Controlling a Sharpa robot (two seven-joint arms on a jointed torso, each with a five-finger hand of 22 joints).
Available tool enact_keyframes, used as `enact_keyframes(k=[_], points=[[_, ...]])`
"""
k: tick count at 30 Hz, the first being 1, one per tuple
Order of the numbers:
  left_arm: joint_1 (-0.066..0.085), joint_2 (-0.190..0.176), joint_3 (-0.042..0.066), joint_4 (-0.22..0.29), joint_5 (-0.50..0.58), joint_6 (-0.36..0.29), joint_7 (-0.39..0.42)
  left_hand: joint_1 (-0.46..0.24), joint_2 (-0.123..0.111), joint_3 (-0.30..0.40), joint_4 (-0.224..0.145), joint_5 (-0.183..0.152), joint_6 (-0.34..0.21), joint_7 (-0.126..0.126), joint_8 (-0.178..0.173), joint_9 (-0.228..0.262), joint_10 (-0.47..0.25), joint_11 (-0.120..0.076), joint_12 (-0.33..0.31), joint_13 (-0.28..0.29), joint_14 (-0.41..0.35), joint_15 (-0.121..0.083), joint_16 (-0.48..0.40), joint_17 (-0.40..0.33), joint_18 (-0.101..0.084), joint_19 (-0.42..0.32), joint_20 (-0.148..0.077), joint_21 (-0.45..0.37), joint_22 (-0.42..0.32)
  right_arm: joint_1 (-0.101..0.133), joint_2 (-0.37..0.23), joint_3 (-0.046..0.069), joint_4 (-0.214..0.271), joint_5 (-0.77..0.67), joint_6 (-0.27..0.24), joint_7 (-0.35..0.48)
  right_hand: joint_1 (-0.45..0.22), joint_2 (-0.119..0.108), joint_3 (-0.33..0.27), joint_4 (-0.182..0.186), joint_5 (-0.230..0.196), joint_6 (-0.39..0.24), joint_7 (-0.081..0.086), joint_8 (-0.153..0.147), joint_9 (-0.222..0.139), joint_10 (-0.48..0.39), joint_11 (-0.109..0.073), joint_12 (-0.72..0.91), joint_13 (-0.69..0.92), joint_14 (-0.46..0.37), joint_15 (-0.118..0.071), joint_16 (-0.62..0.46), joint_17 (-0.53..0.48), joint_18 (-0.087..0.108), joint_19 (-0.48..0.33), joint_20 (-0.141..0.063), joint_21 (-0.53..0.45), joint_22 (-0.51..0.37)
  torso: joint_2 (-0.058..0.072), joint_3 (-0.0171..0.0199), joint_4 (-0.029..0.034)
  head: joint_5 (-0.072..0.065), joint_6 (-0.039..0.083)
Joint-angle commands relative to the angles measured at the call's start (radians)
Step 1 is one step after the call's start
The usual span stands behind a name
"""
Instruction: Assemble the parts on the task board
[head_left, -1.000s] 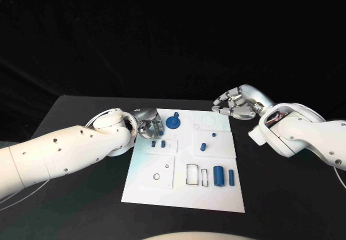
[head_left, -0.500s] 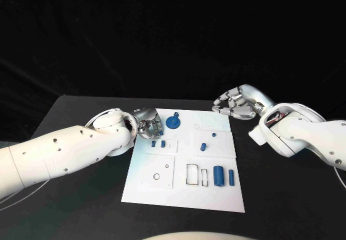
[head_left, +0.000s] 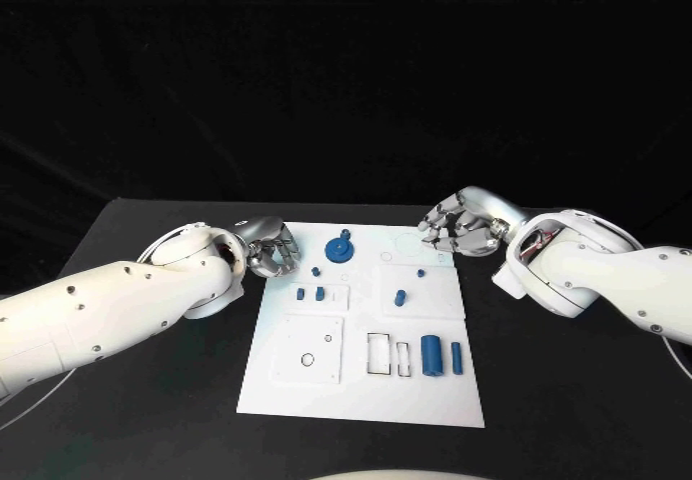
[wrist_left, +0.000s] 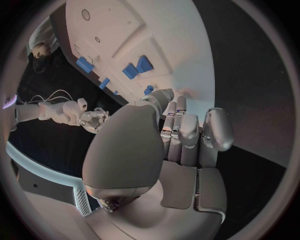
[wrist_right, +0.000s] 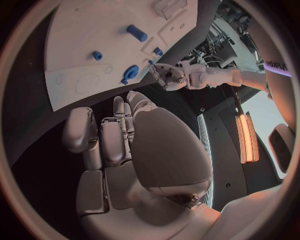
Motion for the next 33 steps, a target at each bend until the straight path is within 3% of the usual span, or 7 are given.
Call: enact_keyframes(k=[1, 5, 9, 14, 21, 33], points=[[0.002, -0.019, 0.003, 0.004, 0.257, -0.171, 0.082, 0.009, 0.01, 0.013, -0.013, -0.005, 0.026, -0.004, 0.013, 0.0, 0.013, -0.008, 0.017, 0.008, -0.05, -0.007, -0.073, -0.105, 0.03, -0.053, -0.005, -0.074, -0.034, -0.011, 0.007, -0.001, 0.003, -0.297, 0.126, -0.085, 0.007, -0.013, 0.02, -0.002, -0.009, 0.025, -0.005, -0.016, -0.008, 0.038, 0.0, -0.073, -0.068, 0.032, 0.007, 0.011, 0.011, -0.014, 0.02, 0.001, 0.031, 0.05, 0.0, 0.0009, -0.0001, -0.01, 0.007], [0.003, -0.047, 0.003, 0.025, 0.481, -0.253, 0.155, 0.005, 0.012, 0.018, -0.026, -0.005, 0.026, -0.003, 0.013, -0.009, -0.002, -0.009, 0.039, 0.015, -0.105, -0.008, -0.19, -0.252, 0.056, -0.136, -0.009, -0.206, -0.131, -0.026, 0.017, -0.001, 0.004, -0.451, 0.152, -0.138, 0.002, -0.028, 0.034, -0.004, -0.014, 0.046, -0.008, -0.036, -0.018, 0.077, 0.0, -0.126, -0.122, 0.042, 0.007, 0.041, 0.042, -0.025, 0.047, -0.001, 0.084, 0.082, 0.0, -0.0007, 0.0, -0.022, 0.012], [0.003, -0.071, 0.003, 0.06, 0.716, -0.278, 0.246, -0.001, 0.017, 0.019, -0.026, -0.004, 0.026, 0.0, 0.013, -0.011, -0.003, -0.008, 0.047, 0.017, -0.116, -0.007, -0.216, -0.284, 0.063, -0.155, -0.009, -0.241, -0.156, -0.039, 0.028, -0.002, 0.005, -0.551, 0.171, -0.185, -0.005, -0.038, 0.04, -0.003, -0.019, 0.053, -0.008, -0.048, -0.023, 0.087, 0.002, -0.154, -0.15, 0.046, 0.008, 0.055, 0.055, -0.029, 0.058, -0.001, 0.104, 0.096, 0.002, -0.0019, -0.0002, -0.031, 0.013], [0.002, -0.108, 0.003, 0.12, 0.956, -0.257, 0.346, -0.028, 0.016, 0.001, -0.019, -0.005, 0.025, 0.001, 0.013, -0.016, 0.001, -0.01, 0.066, 0.025, -0.116, -0.006, -0.228, -0.297, 0.066, -0.161, -0.007, -0.267, -0.175, -0.054, 0.042, -0.003, 0.007, -0.636, 0.176, -0.236, -0.014, -0.054, 0.046, 0.003, -0.039, 0.046, 0.004, -0.067, -0.031, 0.086, 0.011, -0.184, -0.178, 0.046, 0.013, 0.063, 0.062, -0.036, 0.071, 0.005, 0.132, 0.112, 0.002, -0.0023, -0.0002, -0.039, 0.014], [0.002, -0.151, 0.002, 0.184, 1.119, -0.215, 0.419, -0.036, 0.02, -0.01, -0.019, -0.004, 0.024, 0.0, 0.013, -0.018, 0.004, -0.011, 0.079, 0.03, -0.117, -0.007, -0.235, -0.306, 0.068, -0.164, -0.007, -0.282, -0.186, -0.065, 0.064, -0.003, 0.004, -0.666, 0.181, -0.251, -0.01, -0.057, 0.061, 0.002, -0.042, 0.049, 0.006, -0.078, -0.035, 0.095, 0.014, -0.199, -0.195, 0.047, 0.015, 0.072, 0.07, -0.038, 0.079, 0.009, 0.148, 0.123, 0.002, -0.0013, 0.002, -0.047, 0.012], [0.002, -0.176, 0.002, 0.221, 1.178, -0.208, 0.436, -0.03, 0.025, -0.011, -0.026, -0.002, 0.025, 0.0, 0.014, -0.02, 0.002, -0.012, 0.085, 0.033, -0.119, -0.008, -0.24, -0.313, 0.069, -0.166, -0.008, -0.293, -0.194, -0.077, 0.096, -0.005, -0.021, -0.678, 0.193, -0.259, 0.009, -0.044, 0.115, -0.008, -0.06, 0.076, 0.0, -0.084, -0.037, 0.126, 0.008, -0.217, -0.221, 0.049, 0.011, 0.086, 0.082, -0.044, 0.094, 0.007, 0.18, 0.143, 0.003, -0.0011, 0.0009, -0.051, 0.009]])
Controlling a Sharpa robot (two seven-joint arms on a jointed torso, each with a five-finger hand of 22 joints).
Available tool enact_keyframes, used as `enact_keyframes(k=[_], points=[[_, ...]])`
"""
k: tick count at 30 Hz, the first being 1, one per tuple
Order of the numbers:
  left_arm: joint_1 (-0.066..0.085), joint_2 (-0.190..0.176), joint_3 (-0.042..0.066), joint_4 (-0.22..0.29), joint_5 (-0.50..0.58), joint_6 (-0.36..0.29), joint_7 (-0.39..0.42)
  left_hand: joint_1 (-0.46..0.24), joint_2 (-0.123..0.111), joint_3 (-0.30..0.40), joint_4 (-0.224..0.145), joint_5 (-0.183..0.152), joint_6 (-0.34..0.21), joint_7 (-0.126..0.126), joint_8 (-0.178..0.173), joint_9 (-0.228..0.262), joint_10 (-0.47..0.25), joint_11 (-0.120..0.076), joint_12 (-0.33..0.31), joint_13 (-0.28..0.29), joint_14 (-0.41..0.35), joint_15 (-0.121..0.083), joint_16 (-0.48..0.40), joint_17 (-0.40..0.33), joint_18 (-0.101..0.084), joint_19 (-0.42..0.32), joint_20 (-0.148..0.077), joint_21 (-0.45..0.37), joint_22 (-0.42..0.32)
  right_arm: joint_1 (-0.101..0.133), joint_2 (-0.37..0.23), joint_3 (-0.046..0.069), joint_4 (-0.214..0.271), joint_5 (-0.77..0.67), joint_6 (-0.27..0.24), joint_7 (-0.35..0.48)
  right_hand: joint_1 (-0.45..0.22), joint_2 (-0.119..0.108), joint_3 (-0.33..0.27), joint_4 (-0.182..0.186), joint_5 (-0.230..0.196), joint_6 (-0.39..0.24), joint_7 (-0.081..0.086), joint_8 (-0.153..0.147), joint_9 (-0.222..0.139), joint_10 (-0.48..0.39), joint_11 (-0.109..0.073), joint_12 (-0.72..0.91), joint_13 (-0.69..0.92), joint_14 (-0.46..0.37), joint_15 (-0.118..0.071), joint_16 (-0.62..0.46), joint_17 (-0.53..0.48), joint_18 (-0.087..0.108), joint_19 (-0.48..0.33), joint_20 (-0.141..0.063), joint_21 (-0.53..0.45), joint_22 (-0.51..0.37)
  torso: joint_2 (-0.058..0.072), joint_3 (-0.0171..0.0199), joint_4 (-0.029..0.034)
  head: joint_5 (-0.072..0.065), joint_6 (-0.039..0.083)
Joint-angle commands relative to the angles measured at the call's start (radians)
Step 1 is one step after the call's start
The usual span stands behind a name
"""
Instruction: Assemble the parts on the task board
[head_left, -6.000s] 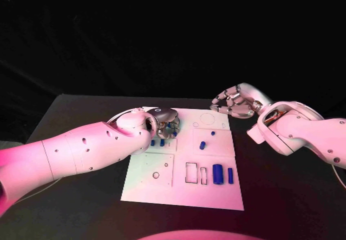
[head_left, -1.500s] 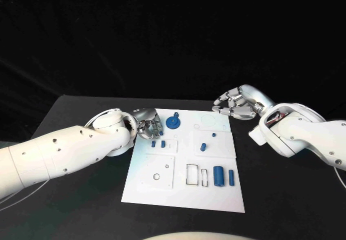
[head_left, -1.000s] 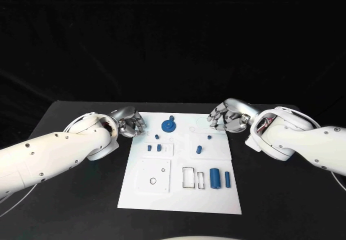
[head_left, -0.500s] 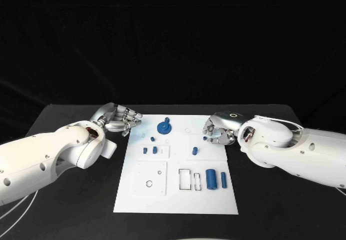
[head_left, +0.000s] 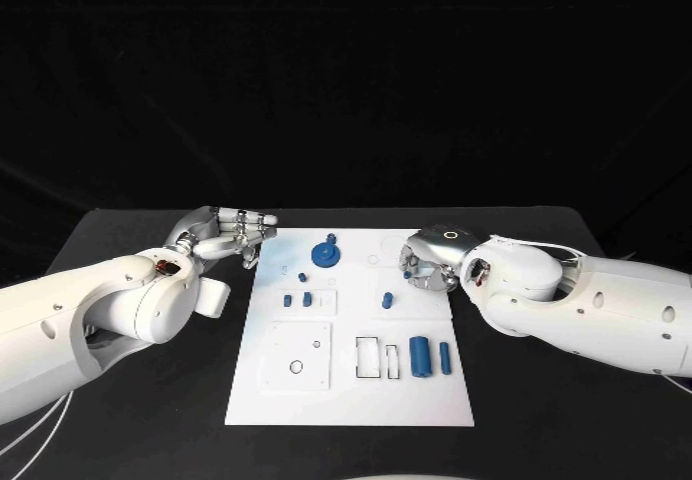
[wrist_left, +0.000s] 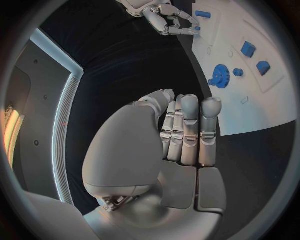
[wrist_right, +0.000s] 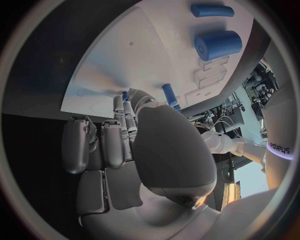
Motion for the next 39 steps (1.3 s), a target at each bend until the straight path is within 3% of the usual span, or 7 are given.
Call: enact_keyframes(k=[1, 22, 27, 33, 39], points=[[0.001, -0.001, 0.001, 0.008, 0.058, 0.019, 0.038, -0.001, 0.008, -0.004, -0.002, -0.002, 0.004, 0.004, 0.002, -0.002, 0.0, -0.002, 0.004, 0.001, -0.007, -0.002, -0.002, -0.001, 0.007, -0.006, -0.001, -0.002, -0.001, -0.002, 0.007, 0.0, -0.008, -0.038, 0.026, -0.022, 0.01, 0.004, 0.014, -0.002, -0.007, 0.013, -0.003, -0.004, -0.001, 0.011, -0.001, -0.007, -0.005, 0.049, 0.0, 0.009, 0.003, -0.014, 0.01, -0.001, 0.011, 0.146, 0.0, 0.0007, -0.0001, -0.001, -0.001], [0.001, -0.006, 0.001, 0.012, 0.061, 0.026, 0.018, 0.008, 0.015, -0.004, -0.013, -0.001, 0.0, 0.007, 0.001, -0.005, -0.008, -0.001, 0.011, 0.003, -0.011, -0.001, -0.01, -0.011, 0.009, -0.009, -0.002, -0.016, -0.011, -0.016, 0.039, 0.0, -0.036, -0.045, 0.064, -0.03, 0.001, 0.002, 0.075, -0.019, -0.026, 0.048, -0.011, -0.009, -0.001, 0.052, -0.01, -0.02, -0.024, 0.049, -0.007, 0.02, 0.011, -0.02, 0.023, -0.006, 0.043, 0.166, 0.0, 0.0022, -0.0004, -0.003, -0.008], [0.001, -0.006, 0.001, 0.013, 0.061, 0.027, 0.014, 0.01, 0.016, -0.004, -0.017, -0.001, -0.001, 0.008, 0.0, -0.006, -0.011, 0.0, 0.013, 0.004, -0.012, -0.001, -0.011, -0.012, 0.009, -0.01, -0.002, -0.02, -0.014, -0.017, 0.038, 0.0, -0.036, -0.046, 0.075, -0.043, 0.011, 0.015, 0.103, -0.039, -0.029, 0.068, -0.017, -0.006, 0.003, 0.07, -0.016, -0.02, -0.027, 0.05, -0.013, 0.024, 0.014, -0.022, 0.027, -0.011, 0.051, 0.172, 0.0, 0.0017, 0.0006, -0.004, -0.009], [0.001, -0.007, 0.001, 0.013, 0.061, 0.028, 0.008, 0.012, 0.018, -0.003, -0.019, -0.001, -0.002, 0.009, -0.001, -0.007, -0.014, 0.001, 0.014, 0.004, -0.012, -0.001, -0.011, -0.013, 0.009, -0.009, -0.002, -0.02, -0.014, -0.017, 0.033, 0.0, -0.029, -0.051, 0.027, -0.055, 0.007, 0.029, 0.135, -0.054, -0.037, 0.088, -0.022, -0.002, 0.007, 0.087, -0.02, -0.024, -0.031, 0.049, -0.016, 0.022, 0.008, -0.024, 0.033, -0.015, 0.065, 0.18, -0.001, 0.0024, -0.0002, -0.004, -0.013], [0.001, -0.007, 0.0, 0.013, 0.061, 0.03, 0.003, 0.013, 0.019, -0.003, -0.021, -0.001, -0.003, 0.01, -0.001, -0.007, -0.016, 0.002, 0.014, 0.005, -0.011, 0.0, -0.011, -0.012, 0.009, -0.008, -0.002, -0.021, -0.014, -0.018, 0.027, 0.0, -0.023, -0.047, -0.084, -0.034, -0.003, 0.028, 0.163, -0.072, -0.036, 0.097, -0.024, -0.004, 0.011, 0.099, -0.022, -0.036, -0.039, 0.048, -0.019, 0.017, -0.003, -0.026, 0.036, -0.018, 0.071, 0.185, -0.001, 0.002, -0.0001, -0.001, -0.009]])
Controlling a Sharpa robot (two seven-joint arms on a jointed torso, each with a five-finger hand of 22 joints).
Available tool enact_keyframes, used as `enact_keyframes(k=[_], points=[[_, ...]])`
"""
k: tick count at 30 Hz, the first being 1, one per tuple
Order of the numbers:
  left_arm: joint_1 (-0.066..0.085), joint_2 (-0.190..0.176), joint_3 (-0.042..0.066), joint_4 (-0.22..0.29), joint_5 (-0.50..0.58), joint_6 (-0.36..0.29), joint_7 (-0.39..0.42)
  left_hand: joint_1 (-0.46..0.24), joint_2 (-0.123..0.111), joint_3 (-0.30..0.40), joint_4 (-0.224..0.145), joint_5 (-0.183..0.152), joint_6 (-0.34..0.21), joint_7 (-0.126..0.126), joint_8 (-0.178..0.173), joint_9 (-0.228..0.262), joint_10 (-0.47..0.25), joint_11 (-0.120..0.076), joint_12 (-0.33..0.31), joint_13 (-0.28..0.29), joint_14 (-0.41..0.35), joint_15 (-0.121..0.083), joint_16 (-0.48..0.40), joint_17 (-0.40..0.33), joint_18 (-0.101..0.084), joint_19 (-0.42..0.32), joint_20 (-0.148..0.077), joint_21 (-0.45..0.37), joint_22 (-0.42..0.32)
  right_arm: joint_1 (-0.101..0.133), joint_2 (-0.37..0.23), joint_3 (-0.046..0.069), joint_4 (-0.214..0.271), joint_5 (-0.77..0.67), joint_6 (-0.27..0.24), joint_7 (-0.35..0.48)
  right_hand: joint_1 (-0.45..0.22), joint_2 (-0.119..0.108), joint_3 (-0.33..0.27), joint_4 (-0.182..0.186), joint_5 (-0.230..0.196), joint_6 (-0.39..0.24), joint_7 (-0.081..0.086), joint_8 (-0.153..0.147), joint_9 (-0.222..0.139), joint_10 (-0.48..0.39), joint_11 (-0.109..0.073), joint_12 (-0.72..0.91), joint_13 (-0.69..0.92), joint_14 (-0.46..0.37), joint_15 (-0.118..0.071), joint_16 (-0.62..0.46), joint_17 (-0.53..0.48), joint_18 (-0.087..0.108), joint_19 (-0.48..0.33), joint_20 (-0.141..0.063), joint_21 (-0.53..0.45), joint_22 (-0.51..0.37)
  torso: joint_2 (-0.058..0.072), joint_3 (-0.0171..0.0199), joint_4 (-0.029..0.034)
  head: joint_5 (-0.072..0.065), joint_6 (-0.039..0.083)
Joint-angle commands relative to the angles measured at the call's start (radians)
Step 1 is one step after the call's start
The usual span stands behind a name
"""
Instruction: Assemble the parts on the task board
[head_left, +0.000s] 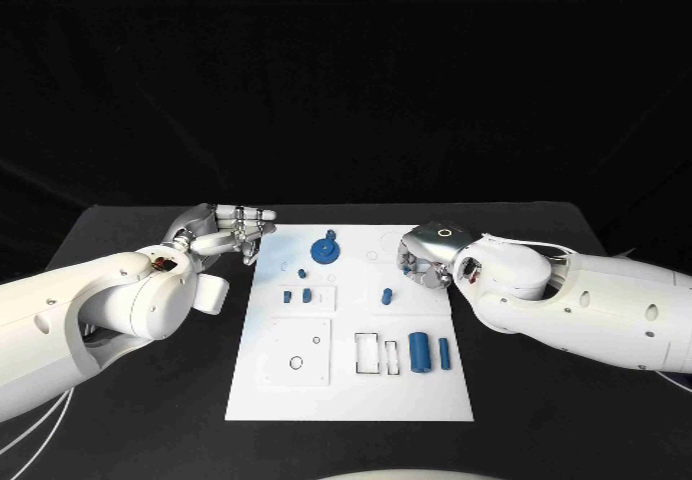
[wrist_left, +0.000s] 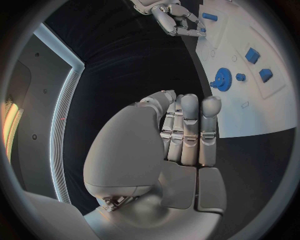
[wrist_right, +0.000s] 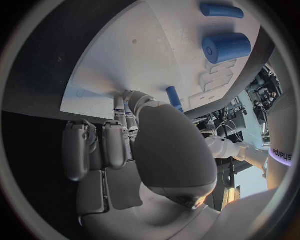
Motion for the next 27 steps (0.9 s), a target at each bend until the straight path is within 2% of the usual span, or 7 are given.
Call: enact_keyframes(k=[1, 10, 12, 15, 17, 24, 27], points=[[0.001, 0.001, 0.001, 0.002, 0.005, 0.019, -0.004, 0.001, 0.007, -0.001, -0.007, -0.001, 0.001, 0.006, -0.001, -0.001, -0.009, 0.002, 0.004, 0.001, -0.005, -0.001, -0.005, 0.0, 0.009, -0.004, 0.002, -0.003, -0.002, -0.002, -0.002, -0.001, 0.001, -0.008, -0.084, 0.003, -0.003, 0.01, 0.019, -0.007, -0.002, 0.007, 0.0, 0.002, 0.003, 0.017, -0.008, -0.011, -0.006, 0.049, -0.005, -0.002, -0.002, -0.01, 0.014, -0.005, 0.003, 0.186, -0.001, 0.0, -0.0002, 0.001, 0.002], [0.001, 0.004, 0.0, -0.001, 0.005, 0.025, -0.009, 0.002, 0.007, -0.001, -0.009, -0.001, -0.001, 0.008, -0.002, -0.002, -0.012, 0.003, 0.004, 0.002, -0.005, -0.001, -0.006, -0.002, 0.009, -0.004, 0.002, -0.005, -0.003, -0.002, -0.01, 0.0, 0.01, 0.005, -0.149, 0.019, -0.044, -0.002, 0.029, -0.012, -0.02, 0.012, -0.002, -0.005, 0.006, 0.03, -0.008, -0.03, -0.014, 0.048, -0.004, -0.003, -0.007, -0.01, 0.013, -0.004, 0.001, 0.187, -0.002, -0.0003, -0.0004, 0.003, 0.003], [0.001, 0.005, 0.0, -0.002, 0.005, 0.026, -0.01, 0.001, 0.007, -0.001, -0.009, -0.001, -0.002, 0.009, -0.003, -0.003, -0.013, 0.004, 0.005, 0.002, -0.006, 0.0, -0.008, -0.004, 0.009, -0.005, 0.002, -0.006, -0.004, -0.002, -0.013, 0.0, 0.014, 0.007, -0.155, 0.019, -0.057, -0.003, 0.029, -0.011, -0.039, 0.014, -0.004, -0.006, 0.007, 0.034, -0.01, -0.034, -0.016, 0.048, -0.005, -0.003, -0.007, -0.01, 0.013, -0.004, 0.002, 0.188, -0.002, -0.0004, -0.0012, 0.003, 0.004], [0.001, 0.006, 0.0, -0.004, 0.002, 0.029, -0.012, 0.001, 0.008, -0.001, -0.01, 0.0, -0.004, 0.01, -0.003, -0.004, -0.016, 0.004, 0.005, 0.002, -0.008, 0.0, -0.01, -0.007, 0.01, -0.007, 0.003, -0.01, -0.006, -0.002, -0.021, 0.001, 0.026, 0.011, -0.164, 0.016, -0.081, -0.002, 0.026, -0.005, -0.095, 0.018, -0.009, -0.009, 0.009, 0.043, -0.012, -0.043, -0.018, 0.049, -0.007, -0.001, -0.008, -0.01, 0.014, -0.005, 0.002, 0.19, -0.002, 0.0002, -0.0018, 0.004, 0.006], [0.001, 0.007, 0.0, -0.006, 0.0, 0.031, -0.013, 0.001, 0.008, -0.001, -0.011, -0.001, -0.005, 0.01, -0.004, -0.004, -0.017, 0.005, 0.005, 0.002, -0.008, 0.001, -0.01, -0.009, 0.01, -0.008, 0.003, -0.013, -0.008, -0.001, -0.028, 0.002, 0.036, 0.014, -0.166, 0.013, -0.088, -0.003, 0.025, -0.003, -0.104, 0.019, -0.009, -0.01, 0.009, 0.045, -0.013, -0.045, -0.019, 0.049, -0.007, -0.001, -0.008, -0.011, 0.014, -0.005, 0.003, 0.19, -0.001, 0.0004, -0.0016, 0.004, 0.008], [0.001, 0.009, 0.0, -0.01, -0.003, 0.033, -0.015, 0.001, 0.008, -0.002, -0.012, -0.001, -0.007, 0.011, -0.005, -0.005, -0.02, 0.006, 0.006, 0.002, -0.011, 0.002, -0.013, -0.012, 0.011, -0.01, 0.003, -0.017, -0.011, 0.002, -0.065, 0.008, 0.108, 0.027, -0.175, 0.005, -0.092, -0.006, 0.023, -0.003, -0.108, 0.02, -0.01, -0.011, 0.01, 0.047, -0.013, -0.047, -0.019, 0.049, -0.007, 0.0, -0.008, -0.011, 0.015, -0.006, 0.005, 0.191, -0.001, -0.0011, -0.002, 0.009, 0.007], [0.001, 0.011, 0.0, -0.014, -0.003, 0.034, -0.015, 0.0, 0.008, -0.002, -0.012, -0.001, -0.008, 0.011, -0.005, -0.006, -0.022, 0.007, 0.006, 0.002, -0.012, 0.002, -0.014, -0.013, 0.011, -0.011, 0.004, -0.019, -0.012, 0.002, -0.07, 0.009, 0.151, 0.029, -0.186, 0.004, -0.092, -0.006, 0.023, -0.003, -0.107, 0.02, -0.01, -0.011, 0.01, 0.047, -0.013, -0.047, -0.019, 0.049, -0.008, 0.0, -0.007, -0.011, 0.015, -0.006, 0.005, 0.191, -0.001, -0.0007, -0.0023, 0.017, 0.005]])
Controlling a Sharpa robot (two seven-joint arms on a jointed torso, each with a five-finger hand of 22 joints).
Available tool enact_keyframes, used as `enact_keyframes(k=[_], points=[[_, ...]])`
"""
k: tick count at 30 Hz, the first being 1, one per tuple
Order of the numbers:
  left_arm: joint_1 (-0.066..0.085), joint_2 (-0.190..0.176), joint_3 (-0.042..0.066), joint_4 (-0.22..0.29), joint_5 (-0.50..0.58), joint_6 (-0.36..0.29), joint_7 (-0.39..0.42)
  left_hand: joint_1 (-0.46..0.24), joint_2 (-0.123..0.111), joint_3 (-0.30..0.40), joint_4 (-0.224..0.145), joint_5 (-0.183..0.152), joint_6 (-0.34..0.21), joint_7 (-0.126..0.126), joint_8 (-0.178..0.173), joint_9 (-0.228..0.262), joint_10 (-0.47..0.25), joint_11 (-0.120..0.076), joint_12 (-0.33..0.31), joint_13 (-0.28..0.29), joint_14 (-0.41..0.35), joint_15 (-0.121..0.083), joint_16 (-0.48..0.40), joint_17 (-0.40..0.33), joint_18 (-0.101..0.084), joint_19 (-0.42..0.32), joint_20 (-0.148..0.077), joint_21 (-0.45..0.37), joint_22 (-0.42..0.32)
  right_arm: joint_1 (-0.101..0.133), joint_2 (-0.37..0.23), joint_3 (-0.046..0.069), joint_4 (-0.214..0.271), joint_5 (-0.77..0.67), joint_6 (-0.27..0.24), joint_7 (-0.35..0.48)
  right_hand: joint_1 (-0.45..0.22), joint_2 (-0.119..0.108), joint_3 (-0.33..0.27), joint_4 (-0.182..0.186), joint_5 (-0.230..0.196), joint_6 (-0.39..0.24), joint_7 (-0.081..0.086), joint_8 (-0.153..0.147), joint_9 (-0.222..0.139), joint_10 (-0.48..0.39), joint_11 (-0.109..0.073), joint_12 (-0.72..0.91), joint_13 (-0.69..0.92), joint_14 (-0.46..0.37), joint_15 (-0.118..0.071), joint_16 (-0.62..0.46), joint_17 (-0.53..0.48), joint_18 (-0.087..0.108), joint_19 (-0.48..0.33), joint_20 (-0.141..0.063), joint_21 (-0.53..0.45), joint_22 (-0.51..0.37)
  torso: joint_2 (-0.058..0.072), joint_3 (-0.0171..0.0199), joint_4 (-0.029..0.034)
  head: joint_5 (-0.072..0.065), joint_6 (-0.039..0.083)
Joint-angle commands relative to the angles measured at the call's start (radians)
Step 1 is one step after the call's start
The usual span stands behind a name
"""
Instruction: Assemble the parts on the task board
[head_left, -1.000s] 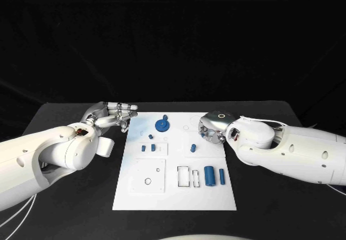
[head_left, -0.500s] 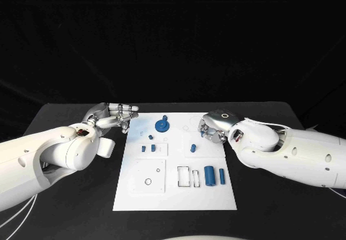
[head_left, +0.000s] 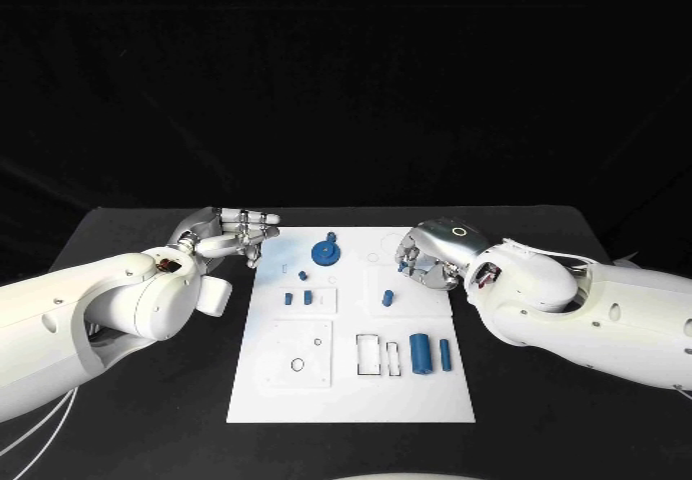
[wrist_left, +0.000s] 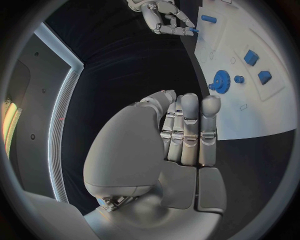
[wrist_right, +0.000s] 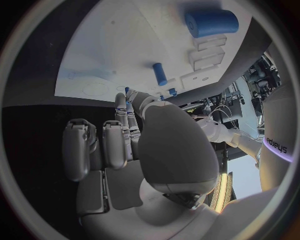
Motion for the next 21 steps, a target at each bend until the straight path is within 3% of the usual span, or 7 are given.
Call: enact_keyframes(k=[1, 6, 12, 18, 21], points=[[0.001, 0.005, 0.001, -0.002, -0.002, 0.02, 0.001, 0.0, 0.008, -0.002, -0.007, -0.001, -0.002, 0.005, -0.006, -0.001, -0.009, 0.0, 0.006, 0.001, -0.009, -0.001, -0.003, -0.002, 0.011, -0.007, 0.0, -0.005, -0.001, 0.001, 0.0, 0.001, 0.043, 0.004, -0.032, -0.003, -0.012, -0.002, -0.002, 0.003, -0.005, 0.008, 0.002, -0.005, 0.0, 0.006, 0.002, -0.005, -0.001, 0.048, -0.007, 0.001, 0.0, -0.011, 0.016, -0.006, 0.007, 0.192, 0.0, 0.0001, 0.0009, 0.01, -0.002], [0.001, 0.01, 0.0, -0.006, -0.002, 0.021, 0.001, 0.0, 0.008, -0.002, -0.007, -0.001, -0.002, 0.005, -0.006, -0.001, -0.009, 0.0, 0.006, 0.001, -0.009, -0.001, -0.003, -0.002, 0.011, -0.007, 0.0, -0.005, -0.001, 0.0, 0.02, 0.002, 0.083, 0.004, -0.037, -0.001, -0.012, -0.002, -0.002, 0.002, -0.003, 0.009, 0.002, -0.005, 0.0, 0.008, 0.001, -0.005, -0.001, 0.048, -0.007, 0.001, 0.001, -0.012, 0.017, -0.006, 0.009, 0.193, 0.0, 0.0, 0.0019, 0.025, -0.005], [0.001, 0.021, 0.0, -0.009, -0.002, 0.023, 0.001, 0.0, 0.008, -0.002, -0.007, -0.001, -0.002, 0.005, -0.006, -0.001, -0.009, 0.0, 0.006, 0.001, -0.009, -0.001, -0.003, -0.002, 0.011, -0.007, 0.0, -0.005, -0.001, -0.005, 0.081, 0.001, 0.098, 0.004, -0.027, 0.01, -0.012, -0.002, -0.002, 0.001, -0.001, 0.01, 0.001, -0.005, 0.001, 0.009, 0.001, -0.005, -0.001, 0.048, -0.007, 0.001, 0.0, -0.012, 0.017, -0.006, 0.008, 0.192, 0.0, -0.0023, 0.0028, 0.062, -0.013], [0.001, 0.041, -0.002, -0.014, 0.006, 0.025, -0.001, 0.0, 0.008, -0.002, -0.008, -0.001, -0.003, 0.005, -0.006, -0.002, -0.01, 0.0, 0.007, 0.002, -0.01, -0.001, -0.005, -0.004, 0.011, -0.008, 0.001, -0.006, -0.002, -0.035, 0.149, -0.004, 0.092, 0.007, -0.01, 0.031, -0.012, -0.002, -0.001, -0.002, 0.008, 0.01, 0.002, -0.006, 0.001, 0.01, 0.001, -0.008, -0.002, 0.048, -0.008, 0.001, -0.001, -0.013, 0.019, -0.007, 0.012, 0.194, -0.001, -0.0037, 0.0047, 0.089, -0.016], [0.001, 0.048, -0.002, -0.016, 0.007, 0.027, -0.002, 0.0, 0.008, -0.002, -0.008, -0.001, -0.003, 0.005, -0.006, -0.002, -0.01, 0.0, 0.007, 0.002, -0.01, -0.001, -0.005, -0.004, 0.011, -0.008, 0.001, -0.006, -0.002, -0.053, 0.174, -0.006, 0.079, 0.012, -0.001, 0.038, -0.013, -0.002, -0.002, -0.004, 0.015, 0.008, 0.003, -0.009, 0.001, 0.009, 0.001, -0.011, -0.002, 0.048, -0.008, 0.0, -0.002, -0.013, 0.019, -0.007, 0.012, 0.195, -0.003, -0.0063, 0.0048, 0.103, -0.021]])
